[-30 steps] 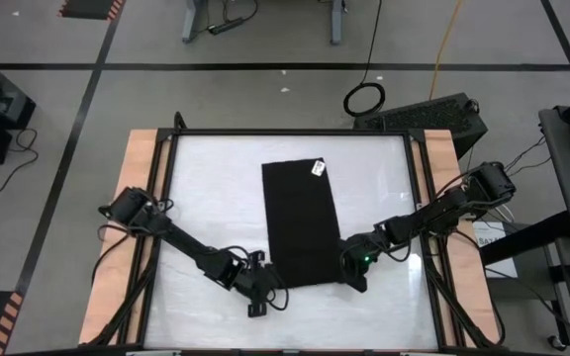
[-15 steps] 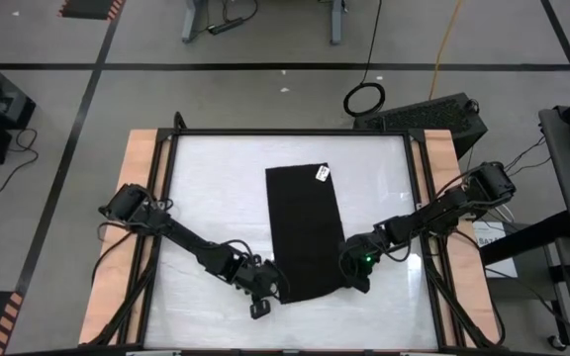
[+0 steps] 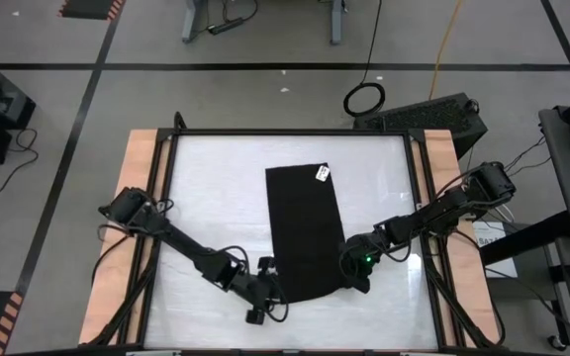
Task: Roll towel into tight, uniform cylinder
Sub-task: Roll the black towel
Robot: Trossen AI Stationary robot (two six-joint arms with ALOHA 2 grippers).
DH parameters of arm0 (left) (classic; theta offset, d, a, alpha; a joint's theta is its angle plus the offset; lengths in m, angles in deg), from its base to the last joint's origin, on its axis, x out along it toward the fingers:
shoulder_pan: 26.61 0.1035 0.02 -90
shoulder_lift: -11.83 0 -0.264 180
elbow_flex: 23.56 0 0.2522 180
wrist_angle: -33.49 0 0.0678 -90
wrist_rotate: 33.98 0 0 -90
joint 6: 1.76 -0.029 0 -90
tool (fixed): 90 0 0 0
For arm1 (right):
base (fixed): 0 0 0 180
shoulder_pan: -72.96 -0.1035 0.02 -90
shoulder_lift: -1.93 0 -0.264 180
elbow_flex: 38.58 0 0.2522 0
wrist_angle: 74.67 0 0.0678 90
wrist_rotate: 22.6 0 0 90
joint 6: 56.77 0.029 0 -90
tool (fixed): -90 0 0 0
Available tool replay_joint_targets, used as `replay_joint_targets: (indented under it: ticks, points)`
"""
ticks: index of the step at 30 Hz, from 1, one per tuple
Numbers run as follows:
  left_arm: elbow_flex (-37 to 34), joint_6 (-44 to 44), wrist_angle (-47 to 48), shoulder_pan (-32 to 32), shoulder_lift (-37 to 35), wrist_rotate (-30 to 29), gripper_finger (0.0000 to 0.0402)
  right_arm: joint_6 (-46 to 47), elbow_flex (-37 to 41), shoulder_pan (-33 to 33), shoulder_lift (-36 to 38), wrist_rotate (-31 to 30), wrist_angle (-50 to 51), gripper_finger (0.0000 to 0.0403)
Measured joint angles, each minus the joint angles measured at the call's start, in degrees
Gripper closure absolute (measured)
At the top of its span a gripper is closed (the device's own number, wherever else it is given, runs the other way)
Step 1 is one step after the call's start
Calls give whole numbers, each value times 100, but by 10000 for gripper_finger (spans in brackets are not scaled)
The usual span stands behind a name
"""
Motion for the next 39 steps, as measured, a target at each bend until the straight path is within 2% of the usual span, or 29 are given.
replay_joint_targets:
  ticks: [3,6,16,21,24,27,28,34,39]
  points:
    - [-2,-104,-119,79,163,184,200,-3,1,-2,-1,-42,1,402]
    - [-2,-366,-359,97,297,324,199,-4,0,-2,-2,-50,2,402]
    - [2,-468,-515,84,484,525,260,-4,2,-2,-2,-88,2,401]
    - [2,-405,-471,101,493,435,279,-4,2,0,-2,-107,2,401]
    - [14,-61,-427,152,564,318,315,-4,2,0,-2,-105,0,401]
    - [20,171,-434,214,564,319,378,39,2,0,-2,-103,2,401]
    - [20,248,-447,227,564,305,388,41,2,-1,-4,-103,6,401]
    - [0,1002,-544,351,508,278,396,131,4,-2,-4,-73,4,401]
    - [0,2236,-341,437,465,692,397,209,4,0,-4,-66,26,401]
